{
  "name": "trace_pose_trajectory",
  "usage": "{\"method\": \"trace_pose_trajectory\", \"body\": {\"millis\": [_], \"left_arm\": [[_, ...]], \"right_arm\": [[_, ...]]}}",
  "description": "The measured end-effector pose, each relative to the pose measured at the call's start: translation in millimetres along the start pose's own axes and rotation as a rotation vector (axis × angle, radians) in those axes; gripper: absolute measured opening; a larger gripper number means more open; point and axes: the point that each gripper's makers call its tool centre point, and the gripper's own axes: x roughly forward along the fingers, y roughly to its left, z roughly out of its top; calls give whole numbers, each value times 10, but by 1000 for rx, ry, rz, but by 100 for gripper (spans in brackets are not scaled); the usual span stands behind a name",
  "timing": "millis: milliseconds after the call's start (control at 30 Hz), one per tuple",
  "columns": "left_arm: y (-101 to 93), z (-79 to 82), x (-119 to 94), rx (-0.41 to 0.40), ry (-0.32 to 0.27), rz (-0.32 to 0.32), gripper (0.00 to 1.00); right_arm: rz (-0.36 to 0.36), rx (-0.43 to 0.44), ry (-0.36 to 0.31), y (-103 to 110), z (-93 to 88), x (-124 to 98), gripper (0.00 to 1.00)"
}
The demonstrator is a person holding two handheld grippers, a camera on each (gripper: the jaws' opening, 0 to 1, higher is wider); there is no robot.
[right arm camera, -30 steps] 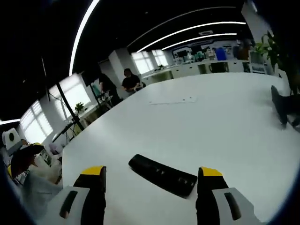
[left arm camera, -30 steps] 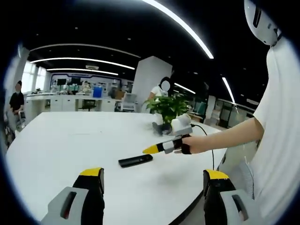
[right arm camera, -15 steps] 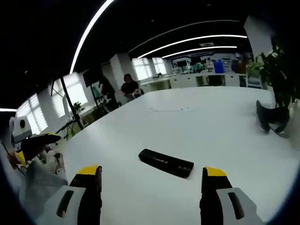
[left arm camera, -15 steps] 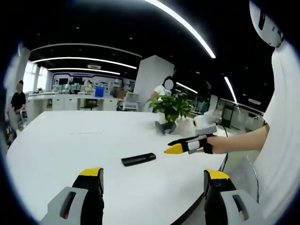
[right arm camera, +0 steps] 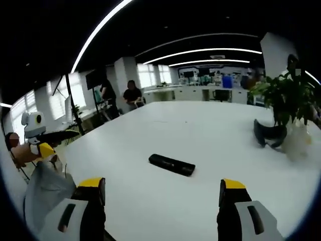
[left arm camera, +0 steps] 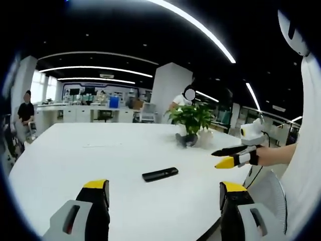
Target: Press the specified remote control buttons in sequence, fully releasing each button before pressing the next.
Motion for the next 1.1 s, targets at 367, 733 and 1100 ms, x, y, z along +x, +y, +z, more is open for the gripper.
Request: {"method": "trace_pose_trajectory", "body": {"millis": [367,733,1100], "left_arm": [[69,107,-67,-18,-59,37,99],[244,130,-105,-16,-60,76,100],[334,66,-161,-15,-44,90,100]], "right_arm": [[-33,47,-23,10,-53,-215,99],[-29,60,-72,87,18,-210,99],[-30,86,-58,146,-108,-151,99]]}}
